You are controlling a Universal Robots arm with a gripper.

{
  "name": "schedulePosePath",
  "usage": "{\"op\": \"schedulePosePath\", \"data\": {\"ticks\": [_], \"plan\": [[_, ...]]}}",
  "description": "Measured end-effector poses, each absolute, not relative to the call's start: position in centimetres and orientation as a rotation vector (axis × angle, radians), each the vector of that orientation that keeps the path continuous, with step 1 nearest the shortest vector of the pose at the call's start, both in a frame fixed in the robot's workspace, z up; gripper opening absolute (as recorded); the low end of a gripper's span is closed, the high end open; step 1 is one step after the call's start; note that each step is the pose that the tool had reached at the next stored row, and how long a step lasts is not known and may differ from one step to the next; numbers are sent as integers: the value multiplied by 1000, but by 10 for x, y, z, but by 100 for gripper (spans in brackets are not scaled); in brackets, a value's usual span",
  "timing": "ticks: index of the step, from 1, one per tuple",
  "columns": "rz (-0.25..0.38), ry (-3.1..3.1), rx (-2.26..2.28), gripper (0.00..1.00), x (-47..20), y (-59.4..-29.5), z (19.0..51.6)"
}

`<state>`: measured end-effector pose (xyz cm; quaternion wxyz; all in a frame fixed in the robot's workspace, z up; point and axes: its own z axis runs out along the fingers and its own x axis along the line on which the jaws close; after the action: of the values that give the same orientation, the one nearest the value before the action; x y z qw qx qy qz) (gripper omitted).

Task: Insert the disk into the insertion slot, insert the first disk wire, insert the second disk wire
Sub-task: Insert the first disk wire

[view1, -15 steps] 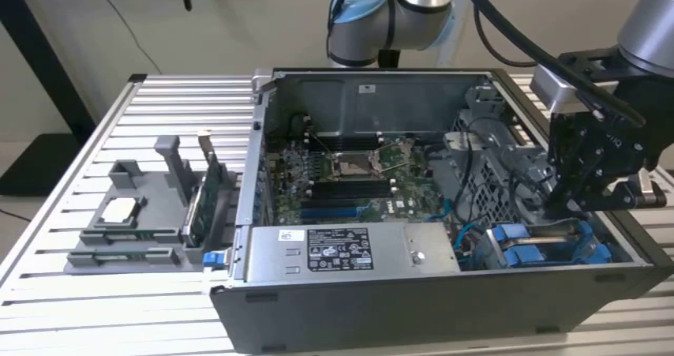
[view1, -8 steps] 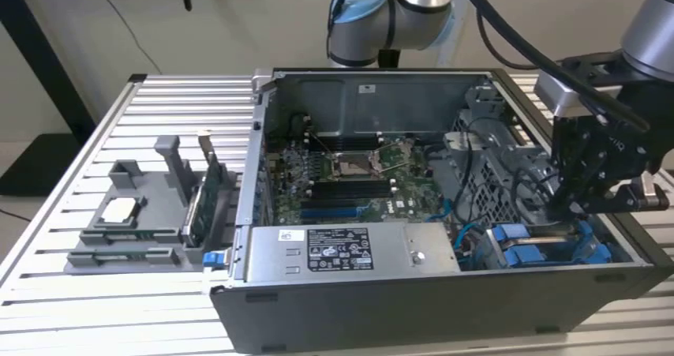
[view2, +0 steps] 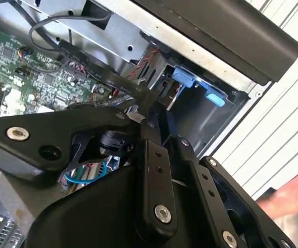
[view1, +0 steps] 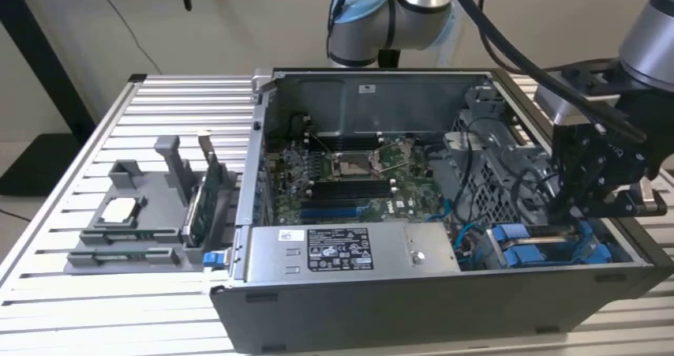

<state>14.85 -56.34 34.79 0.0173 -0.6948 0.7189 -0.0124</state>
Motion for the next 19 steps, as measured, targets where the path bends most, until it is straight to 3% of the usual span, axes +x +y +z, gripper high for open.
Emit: {"op": "schedulePosePath", "data": {"ticks": [19], "plan": [[-42,2232,-2158,19,154,-564,342]]}}
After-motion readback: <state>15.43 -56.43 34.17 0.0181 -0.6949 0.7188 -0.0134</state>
